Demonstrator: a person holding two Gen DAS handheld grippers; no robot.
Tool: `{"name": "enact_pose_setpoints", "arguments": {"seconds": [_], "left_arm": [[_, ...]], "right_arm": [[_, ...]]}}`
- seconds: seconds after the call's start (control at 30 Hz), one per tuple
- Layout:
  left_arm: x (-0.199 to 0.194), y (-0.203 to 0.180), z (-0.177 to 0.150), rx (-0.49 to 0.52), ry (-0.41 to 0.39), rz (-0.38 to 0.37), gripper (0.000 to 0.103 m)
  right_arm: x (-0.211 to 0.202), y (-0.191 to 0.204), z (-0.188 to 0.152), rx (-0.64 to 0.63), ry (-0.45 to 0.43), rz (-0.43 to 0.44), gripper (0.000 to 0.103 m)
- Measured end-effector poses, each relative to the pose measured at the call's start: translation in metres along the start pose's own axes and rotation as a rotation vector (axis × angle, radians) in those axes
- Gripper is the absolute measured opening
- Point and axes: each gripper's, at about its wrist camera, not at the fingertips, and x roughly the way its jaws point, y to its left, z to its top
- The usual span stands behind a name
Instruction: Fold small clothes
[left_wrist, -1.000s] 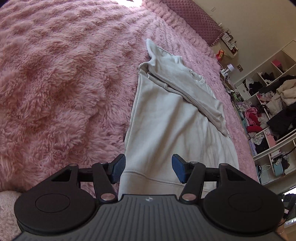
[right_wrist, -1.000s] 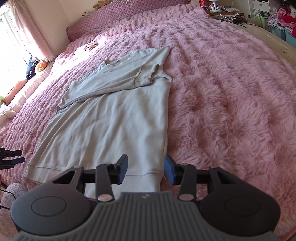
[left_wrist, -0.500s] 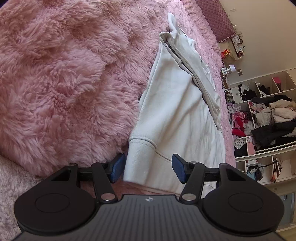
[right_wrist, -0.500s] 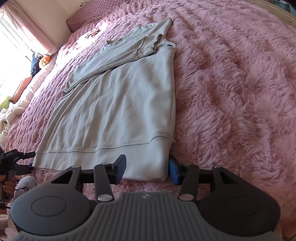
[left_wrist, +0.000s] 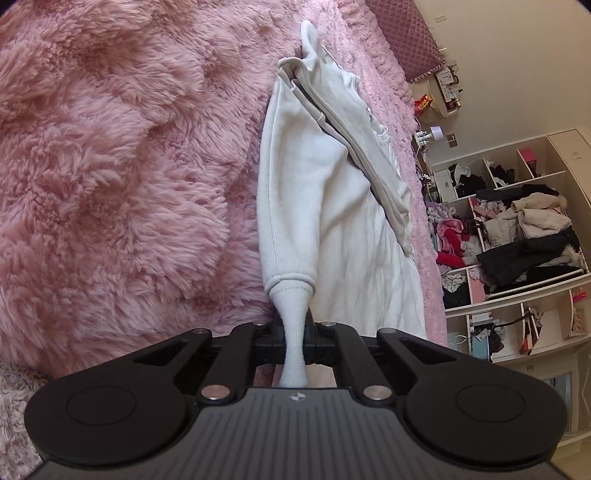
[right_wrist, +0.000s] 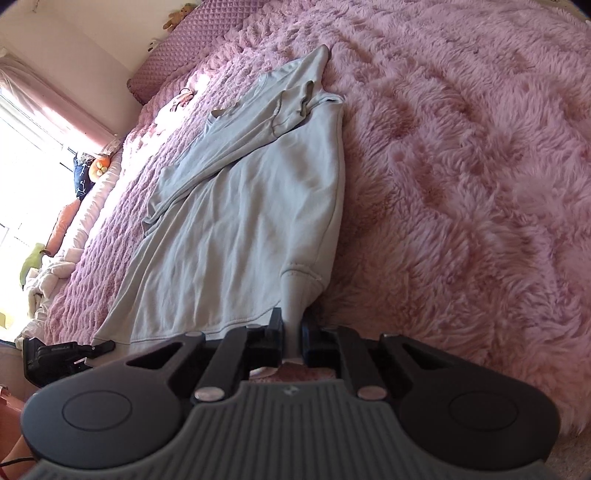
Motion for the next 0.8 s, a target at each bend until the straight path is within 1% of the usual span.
{"name": "enact_pose_setpoints", "arguments": {"seconds": [0.13,0.2,0.27,0.33,0.5,0.63,0.8], "left_arm": [[-0.004,-0.014,0.014,-0.01,-0.024,-0.104,0.004],[-0.005,-0.024,0.024,0.006,-0.044,-0.123,0.004],[-0.005,-0.033,0.034,0.015,-0.061,-0.164,0.004],[-0.003,-0.042,0.045,0.034,-0.076,-0.188,0.004],[0.005,-0.061,0.086,0.076,-0.109,-0.234,0.004],[0.013,-0.071,0.122,0.104,-0.14,-0.256,0.004],[0.035,-0.077,0.164,0.116,-0.152,-0.263,0.004]], "right_arm": [[-0.012,0.008,0.017,0.058,-0.07,0.085,0.004],[-0.015,0.013,0.027,0.079,-0.104,0.111,0.003],[-0.017,0.017,0.04,0.098,-0.144,0.136,0.003],[-0.018,0.022,0.054,0.107,-0.184,0.152,0.003],[-0.016,0.026,0.092,0.131,-0.272,0.184,0.003],[-0.004,0.027,0.129,0.156,-0.339,0.192,0.003],[0.025,0.025,0.177,0.175,-0.369,0.19,0.003]]}}
